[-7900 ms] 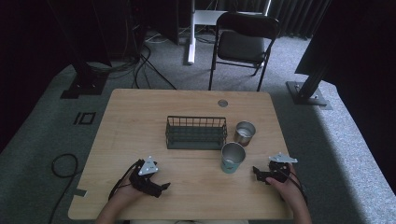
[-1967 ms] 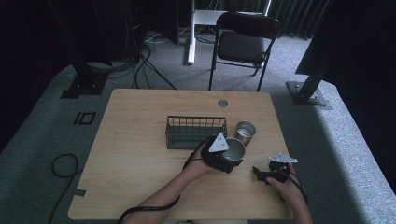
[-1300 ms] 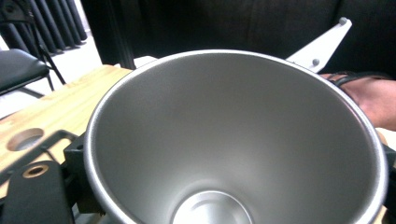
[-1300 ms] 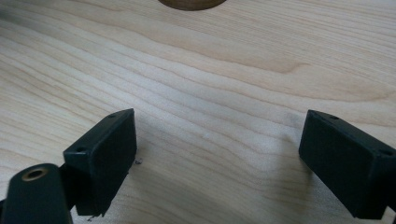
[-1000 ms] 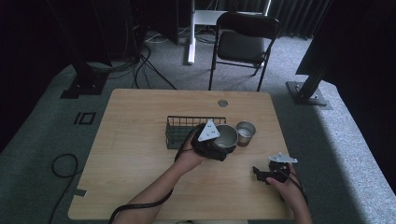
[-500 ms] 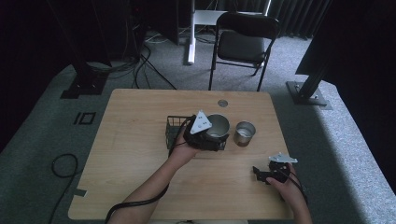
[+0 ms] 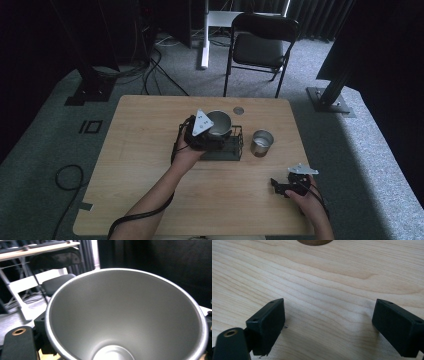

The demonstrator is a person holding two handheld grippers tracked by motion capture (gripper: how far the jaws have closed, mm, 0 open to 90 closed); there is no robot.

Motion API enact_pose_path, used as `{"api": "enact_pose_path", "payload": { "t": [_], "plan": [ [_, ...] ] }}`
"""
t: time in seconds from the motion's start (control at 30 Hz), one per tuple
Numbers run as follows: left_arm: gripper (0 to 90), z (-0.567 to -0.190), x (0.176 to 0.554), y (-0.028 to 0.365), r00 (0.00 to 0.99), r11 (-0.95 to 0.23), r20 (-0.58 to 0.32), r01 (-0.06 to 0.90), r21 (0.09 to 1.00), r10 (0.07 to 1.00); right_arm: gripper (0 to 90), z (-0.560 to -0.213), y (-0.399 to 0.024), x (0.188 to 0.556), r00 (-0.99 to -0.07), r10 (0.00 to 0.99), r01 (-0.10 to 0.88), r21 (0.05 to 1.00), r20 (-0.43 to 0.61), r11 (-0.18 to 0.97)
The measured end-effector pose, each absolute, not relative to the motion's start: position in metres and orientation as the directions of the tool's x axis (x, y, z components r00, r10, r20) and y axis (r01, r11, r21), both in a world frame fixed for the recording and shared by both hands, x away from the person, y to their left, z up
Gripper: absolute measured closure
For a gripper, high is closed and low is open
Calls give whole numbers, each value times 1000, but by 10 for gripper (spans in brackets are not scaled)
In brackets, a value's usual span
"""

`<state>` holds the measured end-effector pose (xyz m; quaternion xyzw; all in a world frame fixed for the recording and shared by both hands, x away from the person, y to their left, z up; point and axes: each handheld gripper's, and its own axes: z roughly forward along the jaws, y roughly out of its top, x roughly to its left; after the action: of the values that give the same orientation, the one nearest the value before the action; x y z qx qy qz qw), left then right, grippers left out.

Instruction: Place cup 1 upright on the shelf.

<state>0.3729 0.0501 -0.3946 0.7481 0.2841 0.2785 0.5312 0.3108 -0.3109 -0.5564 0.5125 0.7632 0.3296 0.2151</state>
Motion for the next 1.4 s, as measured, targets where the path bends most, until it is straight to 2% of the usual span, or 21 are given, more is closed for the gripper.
{"api": "enact_pose_path", "payload": {
  "t": [0.33,0.57,1.4],
  "plan": [
    [137,-395,377,68,589,-261,140,126,957,796,110,-556,-311,311,-382,924,641,724,10,257],
    [137,-405,385,80,501,-209,105,156,966,859,109,-556,-311,311,-382,924,641,723,10,258],
    [137,-457,408,82,404,-156,36,267,951,914,110,-556,-311,311,-382,924,642,723,11,257]
  ]
}}
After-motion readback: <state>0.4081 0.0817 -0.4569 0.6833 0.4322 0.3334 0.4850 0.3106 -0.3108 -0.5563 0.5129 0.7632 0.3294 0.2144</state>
